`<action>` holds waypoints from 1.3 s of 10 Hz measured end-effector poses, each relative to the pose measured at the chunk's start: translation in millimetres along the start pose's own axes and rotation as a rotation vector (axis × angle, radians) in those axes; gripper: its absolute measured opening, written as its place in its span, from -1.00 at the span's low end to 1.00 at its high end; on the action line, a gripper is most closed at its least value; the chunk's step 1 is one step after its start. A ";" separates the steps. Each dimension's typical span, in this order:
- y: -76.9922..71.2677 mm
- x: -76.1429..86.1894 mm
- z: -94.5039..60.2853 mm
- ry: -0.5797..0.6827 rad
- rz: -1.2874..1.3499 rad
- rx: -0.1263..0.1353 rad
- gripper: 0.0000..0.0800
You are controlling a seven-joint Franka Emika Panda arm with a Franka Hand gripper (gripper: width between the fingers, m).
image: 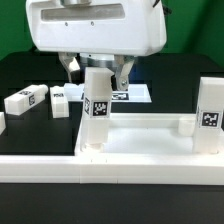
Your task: Assemble desk
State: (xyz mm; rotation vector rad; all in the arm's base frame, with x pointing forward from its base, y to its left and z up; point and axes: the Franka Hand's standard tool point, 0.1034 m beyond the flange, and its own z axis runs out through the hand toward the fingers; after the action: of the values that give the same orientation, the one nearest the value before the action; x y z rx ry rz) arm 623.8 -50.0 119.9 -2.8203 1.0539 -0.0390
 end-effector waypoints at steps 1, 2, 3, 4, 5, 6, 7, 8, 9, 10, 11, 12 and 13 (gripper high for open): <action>0.0 -0.2 -0.4 0.008 -0.139 -0.029 0.62; -1.7 -0.7 -0.8 0.016 -0.262 -0.052 0.62; -2.4 -1.1 -0.9 0.018 -0.381 -0.066 0.62; -3.3 -1.9 -0.7 0.015 -0.470 -0.068 0.62; -3.7 -2.2 -0.6 0.011 -0.579 -0.070 0.62; -4.2 -2.7 -0.4 0.010 -0.662 -0.077 0.62; -5.3 -3.7 -0.1 0.007 -0.737 -0.082 0.62; -5.6 -3.8 0.0 0.005 -0.814 -0.083 0.62; -5.6 -2.6 0.5 0.014 -0.875 -0.084 0.62; -3.9 -2.2 1.4 0.014 -0.939 -0.084 0.62; -4.1 -2.6 1.5 0.013 -0.938 -0.083 0.29; -4.1 -2.6 1.5 0.013 -0.938 -0.083 -0.06; -1.8 0.1 0.8 0.018 -0.936 -0.087 -0.25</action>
Offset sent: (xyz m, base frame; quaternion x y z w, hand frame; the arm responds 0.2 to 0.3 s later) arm 0.0016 -0.0008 0.0048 -0.0422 0.0110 -0.2208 0.9743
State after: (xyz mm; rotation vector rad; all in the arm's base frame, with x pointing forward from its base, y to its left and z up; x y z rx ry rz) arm 625.1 -48.6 119.3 -3.1010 -0.3400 -0.1078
